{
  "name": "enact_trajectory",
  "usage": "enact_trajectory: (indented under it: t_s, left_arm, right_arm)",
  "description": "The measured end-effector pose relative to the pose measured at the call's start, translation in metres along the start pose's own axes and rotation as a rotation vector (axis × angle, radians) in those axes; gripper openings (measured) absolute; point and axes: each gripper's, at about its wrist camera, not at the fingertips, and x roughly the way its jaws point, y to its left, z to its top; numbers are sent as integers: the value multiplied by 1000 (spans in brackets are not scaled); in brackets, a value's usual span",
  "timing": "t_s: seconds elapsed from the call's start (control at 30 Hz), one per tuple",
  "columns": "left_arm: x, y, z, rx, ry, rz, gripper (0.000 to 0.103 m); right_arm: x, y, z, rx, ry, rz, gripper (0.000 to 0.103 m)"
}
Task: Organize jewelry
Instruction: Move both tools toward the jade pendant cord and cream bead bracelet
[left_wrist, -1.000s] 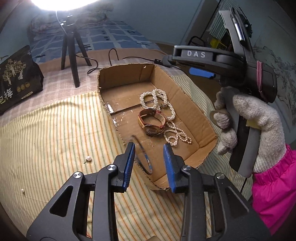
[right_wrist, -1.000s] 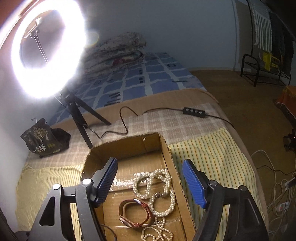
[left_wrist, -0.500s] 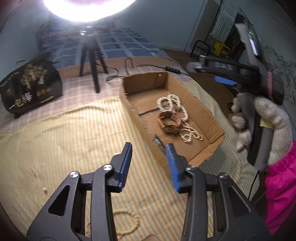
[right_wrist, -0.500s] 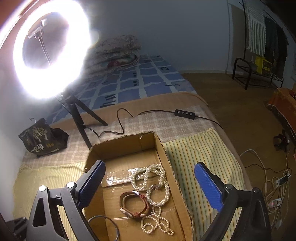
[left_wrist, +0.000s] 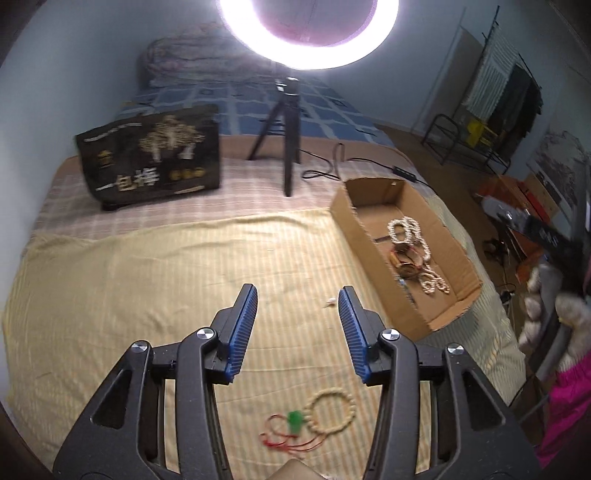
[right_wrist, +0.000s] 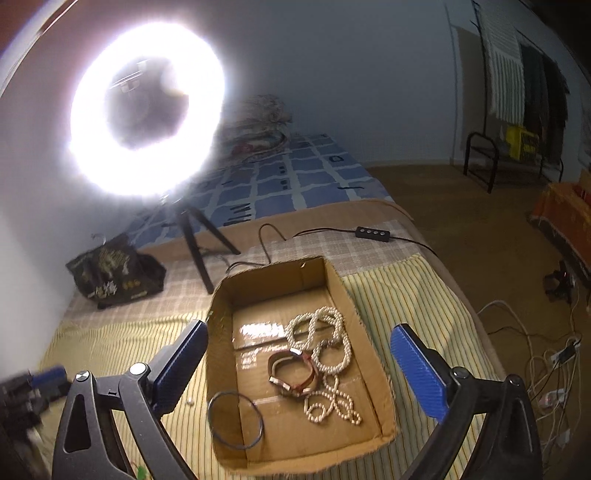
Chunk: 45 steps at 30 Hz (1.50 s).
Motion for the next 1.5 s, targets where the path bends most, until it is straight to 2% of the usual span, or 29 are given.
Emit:
enact_trajectory:
  t_s: [0.23, 0.4, 0.53, 0.73, 0.9, 1.1, 1.23, 1.37, 1.43, 1.5]
  left_arm:
    - [-9, 20, -9, 8, 1, 73, 47]
    - [-14, 37, -14, -4, 6, 108, 47]
    - [-13, 52, -20, -15, 29, 124, 47]
    - [-10, 76, -35, -47, 74, 141, 47]
    - [-7, 87, -55, -51, 99, 106, 47]
    - [3, 76, -80, -47, 169, 17, 47]
    - [10, 60, -94, -15, 196, -14, 46]
    - [18, 48, -101, 11, 223, -43, 38]
    - [24, 42, -106, 27, 236, -49, 38]
    - [28, 36, -110, 45, 250, -52, 33]
  right_arm:
    - [-23, 42, -30, -170, -9, 24, 102]
    - [-34, 64, -52, -233, 25, 71, 103]
    - [-35, 80, -72, -275, 87, 116, 103]
    - [-16, 103, -118, -313, 255, 192, 102]
    - [10, 112, -146, -300, 377, 223, 91]
    - [38, 114, -165, -236, 489, 253, 76]
    - [56, 111, -173, -160, 546, 269, 58]
    - [61, 111, -173, -144, 537, 265, 57]
    - [61, 115, -174, -165, 526, 259, 54]
    - [63, 121, -175, -208, 517, 245, 53]
